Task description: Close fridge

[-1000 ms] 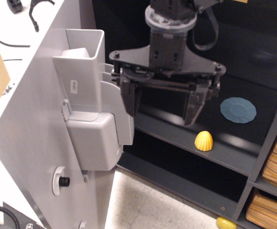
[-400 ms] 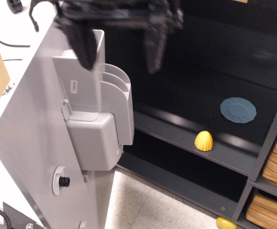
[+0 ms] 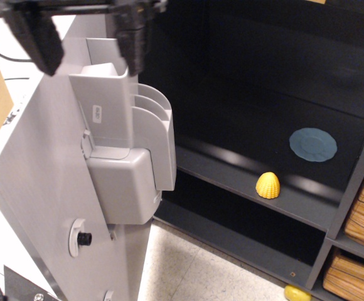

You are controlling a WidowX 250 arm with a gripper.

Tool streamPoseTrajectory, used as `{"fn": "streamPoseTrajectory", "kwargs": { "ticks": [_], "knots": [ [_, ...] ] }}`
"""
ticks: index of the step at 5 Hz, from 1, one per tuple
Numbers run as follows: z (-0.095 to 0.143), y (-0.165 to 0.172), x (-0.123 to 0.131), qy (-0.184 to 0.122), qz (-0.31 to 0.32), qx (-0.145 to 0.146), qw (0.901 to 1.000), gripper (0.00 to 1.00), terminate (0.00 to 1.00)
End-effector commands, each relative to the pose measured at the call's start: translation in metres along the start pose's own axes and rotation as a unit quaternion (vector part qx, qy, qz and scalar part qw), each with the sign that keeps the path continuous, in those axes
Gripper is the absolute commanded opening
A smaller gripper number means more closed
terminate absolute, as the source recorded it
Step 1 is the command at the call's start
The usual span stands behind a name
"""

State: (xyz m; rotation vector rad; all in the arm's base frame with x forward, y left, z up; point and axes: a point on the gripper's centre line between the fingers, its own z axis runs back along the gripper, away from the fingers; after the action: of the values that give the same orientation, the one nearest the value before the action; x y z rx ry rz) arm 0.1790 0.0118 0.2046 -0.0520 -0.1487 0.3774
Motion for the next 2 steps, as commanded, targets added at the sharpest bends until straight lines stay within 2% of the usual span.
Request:
{"fn": "streamPoseTrajectory", "kwargs": {
  "ticks": [1, 2],
  "knots": [
    [-0.009, 0.031, 0.008, -0.023, 0.008, 0.029, 0.9993, 1.00, 0.00],
    [-0.018, 0.046, 0.017, -0.026, 0.018, 0.048, 0.9983, 1.00, 0.00]
  ]
}}
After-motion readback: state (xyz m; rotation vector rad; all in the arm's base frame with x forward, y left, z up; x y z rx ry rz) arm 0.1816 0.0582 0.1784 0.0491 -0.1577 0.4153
